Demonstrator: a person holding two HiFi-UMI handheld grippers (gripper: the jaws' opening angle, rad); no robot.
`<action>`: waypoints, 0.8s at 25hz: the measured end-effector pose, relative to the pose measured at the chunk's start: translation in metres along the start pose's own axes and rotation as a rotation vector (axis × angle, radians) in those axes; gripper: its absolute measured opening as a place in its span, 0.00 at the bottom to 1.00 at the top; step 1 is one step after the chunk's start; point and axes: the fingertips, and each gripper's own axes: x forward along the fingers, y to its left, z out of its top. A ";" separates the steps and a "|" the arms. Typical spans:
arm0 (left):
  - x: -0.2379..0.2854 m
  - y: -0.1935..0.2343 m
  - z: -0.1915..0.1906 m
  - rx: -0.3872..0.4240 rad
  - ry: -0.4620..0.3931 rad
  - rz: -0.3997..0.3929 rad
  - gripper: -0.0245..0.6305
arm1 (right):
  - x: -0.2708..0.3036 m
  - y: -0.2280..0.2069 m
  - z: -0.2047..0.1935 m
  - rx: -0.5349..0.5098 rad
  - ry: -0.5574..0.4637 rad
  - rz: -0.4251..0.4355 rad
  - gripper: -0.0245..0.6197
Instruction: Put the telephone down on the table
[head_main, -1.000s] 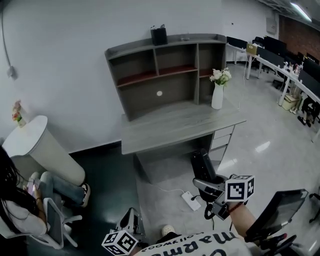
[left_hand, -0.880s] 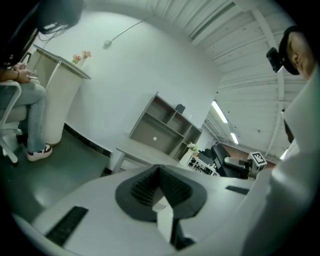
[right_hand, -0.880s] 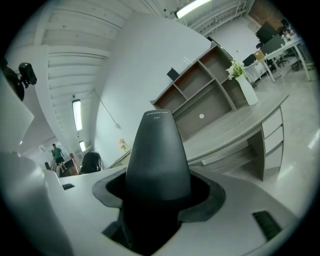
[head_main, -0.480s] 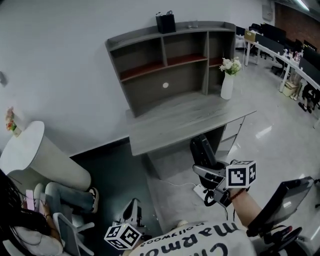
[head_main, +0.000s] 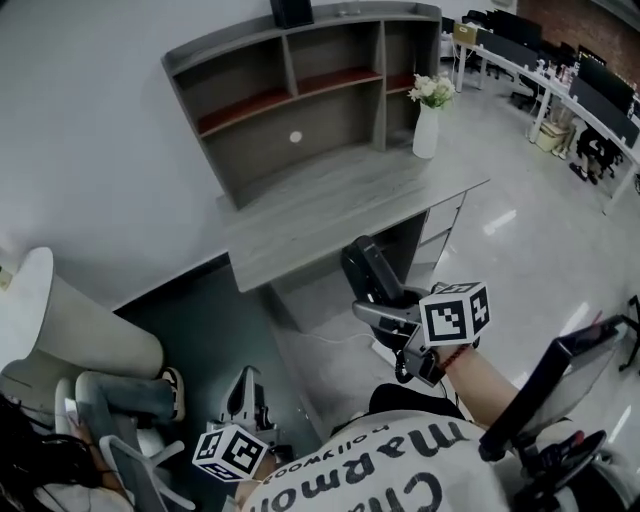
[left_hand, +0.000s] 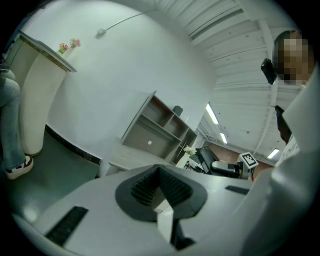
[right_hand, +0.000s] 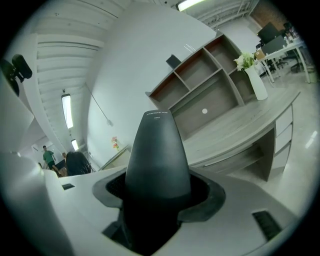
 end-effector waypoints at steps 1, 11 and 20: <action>0.001 0.000 -0.001 0.001 0.008 -0.003 0.05 | 0.002 -0.001 -0.002 0.007 0.004 0.001 0.49; 0.026 0.002 0.021 0.001 -0.012 -0.024 0.05 | 0.048 -0.005 -0.003 0.019 0.047 0.028 0.49; 0.061 0.021 0.038 -0.012 -0.041 0.007 0.05 | 0.110 -0.018 0.022 0.001 0.085 0.087 0.49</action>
